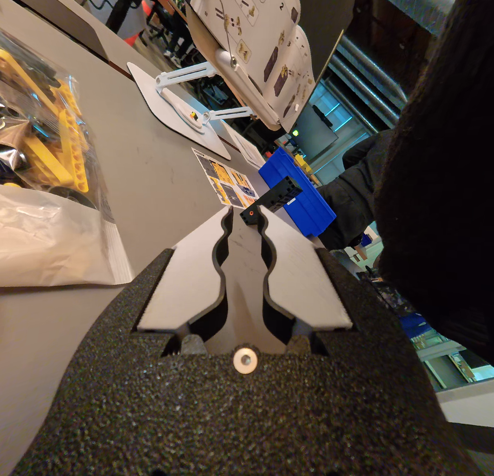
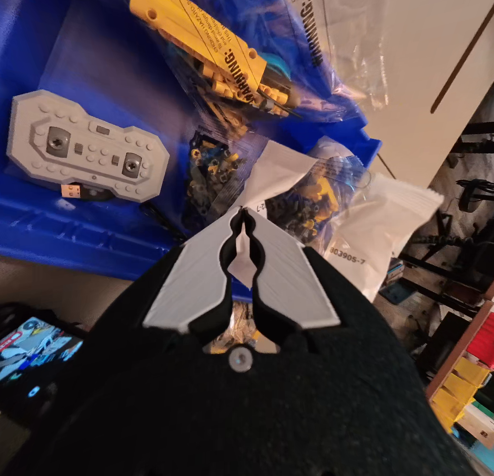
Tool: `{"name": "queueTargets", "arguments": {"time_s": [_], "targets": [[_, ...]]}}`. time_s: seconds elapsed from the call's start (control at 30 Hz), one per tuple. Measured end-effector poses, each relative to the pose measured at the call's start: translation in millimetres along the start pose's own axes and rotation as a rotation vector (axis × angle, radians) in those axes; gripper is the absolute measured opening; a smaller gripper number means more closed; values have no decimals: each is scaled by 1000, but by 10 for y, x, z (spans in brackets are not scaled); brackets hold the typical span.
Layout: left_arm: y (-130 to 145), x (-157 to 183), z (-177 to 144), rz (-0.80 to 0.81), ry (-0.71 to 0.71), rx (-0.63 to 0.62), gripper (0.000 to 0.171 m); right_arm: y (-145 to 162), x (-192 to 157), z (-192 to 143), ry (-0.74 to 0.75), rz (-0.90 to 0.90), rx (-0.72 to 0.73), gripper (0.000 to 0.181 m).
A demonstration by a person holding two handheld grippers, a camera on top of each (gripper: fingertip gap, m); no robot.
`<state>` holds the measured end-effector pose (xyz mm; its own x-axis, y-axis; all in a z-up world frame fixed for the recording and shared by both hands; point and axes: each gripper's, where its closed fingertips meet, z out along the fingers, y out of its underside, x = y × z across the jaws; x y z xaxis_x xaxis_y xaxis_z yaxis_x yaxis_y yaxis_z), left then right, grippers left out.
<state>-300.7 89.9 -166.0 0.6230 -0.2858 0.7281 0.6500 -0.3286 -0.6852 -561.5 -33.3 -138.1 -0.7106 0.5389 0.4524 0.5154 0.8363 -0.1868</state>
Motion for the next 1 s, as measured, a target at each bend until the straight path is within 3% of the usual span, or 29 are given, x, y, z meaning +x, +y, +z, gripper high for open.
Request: {"name": "queueTargets", "arguments": {"time_s": [0.47, 1.0], "targets": [[-4, -3, -3, -4, 0, 2, 16, -251, 103, -535, -95, 223, 382, 0], [-1, -1, -4, -8, 3, 1, 16, -396, 98, -693, -153, 276, 482, 0]]}}
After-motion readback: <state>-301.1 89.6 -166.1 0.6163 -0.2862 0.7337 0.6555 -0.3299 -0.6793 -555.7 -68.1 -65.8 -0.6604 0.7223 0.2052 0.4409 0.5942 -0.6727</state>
